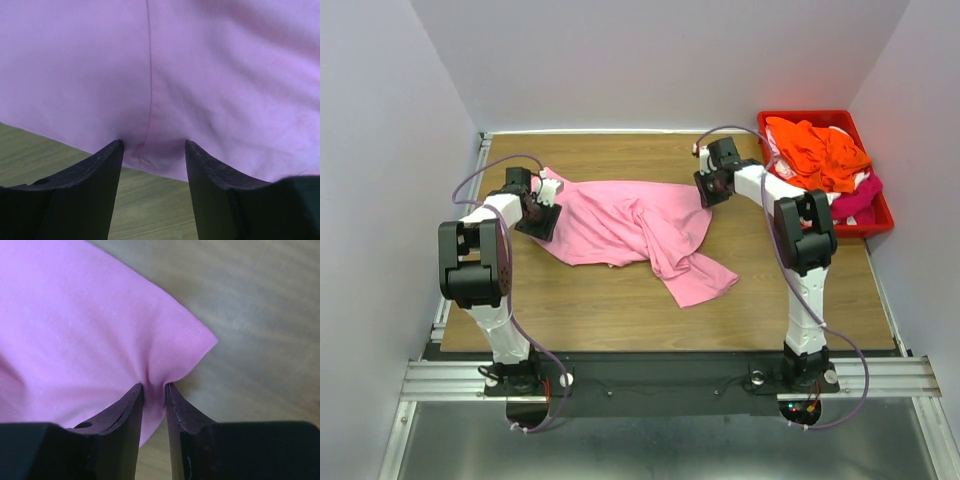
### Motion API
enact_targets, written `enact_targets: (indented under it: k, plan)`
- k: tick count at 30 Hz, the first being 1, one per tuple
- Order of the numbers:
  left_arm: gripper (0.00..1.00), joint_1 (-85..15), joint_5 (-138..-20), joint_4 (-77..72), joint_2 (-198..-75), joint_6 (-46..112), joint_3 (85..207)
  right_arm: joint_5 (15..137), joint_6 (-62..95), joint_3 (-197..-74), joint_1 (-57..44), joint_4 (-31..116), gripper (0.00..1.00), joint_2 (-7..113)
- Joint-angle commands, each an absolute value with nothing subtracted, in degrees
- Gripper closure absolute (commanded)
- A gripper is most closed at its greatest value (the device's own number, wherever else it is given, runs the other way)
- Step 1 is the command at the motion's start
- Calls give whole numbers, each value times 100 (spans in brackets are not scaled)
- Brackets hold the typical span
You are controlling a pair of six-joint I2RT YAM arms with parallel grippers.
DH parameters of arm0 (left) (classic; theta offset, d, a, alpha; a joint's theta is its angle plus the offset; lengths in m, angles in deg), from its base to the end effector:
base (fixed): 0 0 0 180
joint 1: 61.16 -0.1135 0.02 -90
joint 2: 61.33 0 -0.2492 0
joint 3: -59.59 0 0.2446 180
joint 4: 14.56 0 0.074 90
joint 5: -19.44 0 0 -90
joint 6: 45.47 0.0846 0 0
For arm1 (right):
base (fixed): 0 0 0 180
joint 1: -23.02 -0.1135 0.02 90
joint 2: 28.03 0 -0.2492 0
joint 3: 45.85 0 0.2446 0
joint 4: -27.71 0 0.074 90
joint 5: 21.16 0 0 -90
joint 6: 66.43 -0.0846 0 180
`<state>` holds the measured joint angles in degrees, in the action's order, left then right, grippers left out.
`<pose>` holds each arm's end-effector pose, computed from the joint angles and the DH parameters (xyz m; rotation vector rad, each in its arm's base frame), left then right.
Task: Fold and stack the t-shirts
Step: Flatten the tshirt out
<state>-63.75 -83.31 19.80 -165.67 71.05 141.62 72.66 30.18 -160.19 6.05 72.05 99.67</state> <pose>0.3945 -0.0008 0.1313 0.6058 2.4517 -0.0831 0.4718 0.1499 0.1203 -0.5520 2.5223 0.1533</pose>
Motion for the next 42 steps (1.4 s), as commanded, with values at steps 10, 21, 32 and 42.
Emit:
enact_targets:
  k: [10,21,32,42]
  plan:
    - [45,-6362,-7969,2784,-15539,8575,13021,7192,3649,-13204,562,7635,66,7641]
    - [22,-6459,-9208,3207,-14826,8066,14435,7789,3508,-14135,1124,7759,25,7470]
    - [22,-7056,-9938,3119,-15353,7599,15122,7939,3464,-14346,1213,7697,44,8332]
    - [22,-7636,-10088,2935,-15880,7362,15359,7789,3465,-14285,1213,7372,45,8719]
